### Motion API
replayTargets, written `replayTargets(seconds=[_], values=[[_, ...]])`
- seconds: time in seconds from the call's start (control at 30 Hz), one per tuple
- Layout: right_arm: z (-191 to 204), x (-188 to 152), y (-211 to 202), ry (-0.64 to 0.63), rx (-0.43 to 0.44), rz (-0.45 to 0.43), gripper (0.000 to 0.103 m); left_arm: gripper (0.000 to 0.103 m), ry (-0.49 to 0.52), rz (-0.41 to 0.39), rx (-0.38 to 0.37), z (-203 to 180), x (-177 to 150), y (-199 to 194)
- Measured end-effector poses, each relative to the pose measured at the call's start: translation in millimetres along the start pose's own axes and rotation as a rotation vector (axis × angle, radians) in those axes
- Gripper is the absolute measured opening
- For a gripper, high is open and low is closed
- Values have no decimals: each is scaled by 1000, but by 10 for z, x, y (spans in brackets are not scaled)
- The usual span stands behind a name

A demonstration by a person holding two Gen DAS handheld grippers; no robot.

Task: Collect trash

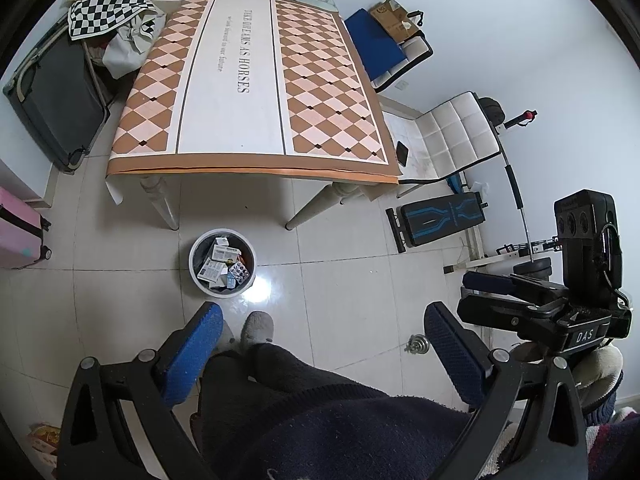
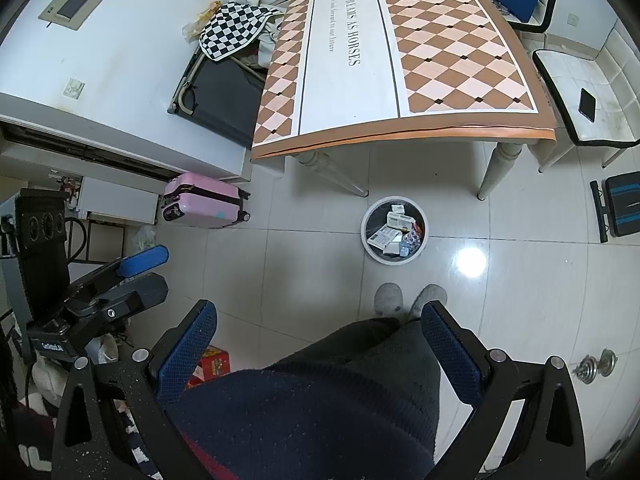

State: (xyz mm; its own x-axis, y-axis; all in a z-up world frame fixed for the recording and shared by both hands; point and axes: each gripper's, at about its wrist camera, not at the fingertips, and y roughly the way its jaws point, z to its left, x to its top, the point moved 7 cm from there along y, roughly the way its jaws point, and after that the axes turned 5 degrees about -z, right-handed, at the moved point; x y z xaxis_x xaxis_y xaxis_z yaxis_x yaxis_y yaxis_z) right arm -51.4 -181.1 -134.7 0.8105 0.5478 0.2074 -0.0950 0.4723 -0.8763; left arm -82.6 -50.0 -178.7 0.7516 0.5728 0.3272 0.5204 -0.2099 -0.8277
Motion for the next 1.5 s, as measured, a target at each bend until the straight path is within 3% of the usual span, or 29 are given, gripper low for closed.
replayTargets(seconds=[1.5], values=[[73,-41,56,1,20,12,103,103,-8,-4,-3,3,21,-6]])
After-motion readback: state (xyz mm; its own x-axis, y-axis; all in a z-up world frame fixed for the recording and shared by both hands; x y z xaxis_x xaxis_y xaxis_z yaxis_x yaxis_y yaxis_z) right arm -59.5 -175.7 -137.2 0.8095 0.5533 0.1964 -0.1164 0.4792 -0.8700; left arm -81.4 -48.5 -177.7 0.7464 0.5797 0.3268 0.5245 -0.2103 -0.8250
